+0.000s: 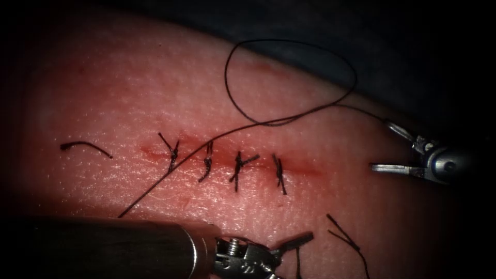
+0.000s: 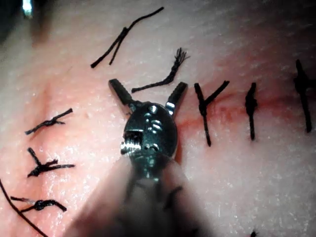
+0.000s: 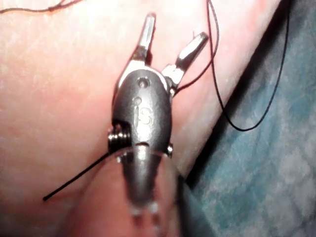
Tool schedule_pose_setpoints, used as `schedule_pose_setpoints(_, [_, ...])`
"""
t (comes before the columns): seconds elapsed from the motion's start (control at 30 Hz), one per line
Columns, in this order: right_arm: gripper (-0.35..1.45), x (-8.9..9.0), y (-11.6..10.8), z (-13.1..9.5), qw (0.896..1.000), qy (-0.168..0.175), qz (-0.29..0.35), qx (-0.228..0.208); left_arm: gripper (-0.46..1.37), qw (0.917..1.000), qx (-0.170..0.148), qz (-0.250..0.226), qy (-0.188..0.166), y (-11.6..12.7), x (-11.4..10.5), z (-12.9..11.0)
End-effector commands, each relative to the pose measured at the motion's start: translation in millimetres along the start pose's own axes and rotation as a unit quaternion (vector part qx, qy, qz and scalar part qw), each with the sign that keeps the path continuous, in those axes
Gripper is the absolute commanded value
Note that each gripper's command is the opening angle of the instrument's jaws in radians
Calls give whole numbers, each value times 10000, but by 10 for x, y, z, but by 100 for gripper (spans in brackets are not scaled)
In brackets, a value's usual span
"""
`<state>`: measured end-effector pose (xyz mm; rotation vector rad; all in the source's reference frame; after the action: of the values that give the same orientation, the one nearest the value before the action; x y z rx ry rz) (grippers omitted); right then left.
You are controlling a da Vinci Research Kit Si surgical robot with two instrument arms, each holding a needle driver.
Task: Wound Closure
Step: Wipe off the cut suture end onto the pad with the left hand
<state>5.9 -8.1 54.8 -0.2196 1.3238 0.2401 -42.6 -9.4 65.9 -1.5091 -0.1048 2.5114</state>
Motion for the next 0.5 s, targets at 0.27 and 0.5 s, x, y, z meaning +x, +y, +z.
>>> schedule_pose_setpoints(0.27, [101,5,-5,3,10000,11,9,45,79,9994,339,-78,-86,-22,-18,-32])
schedule_pose_setpoints(0.5, [101,9,-10,8,9999,-23,9,158,73,9986,298,-438,-58,-33,-21,-66])
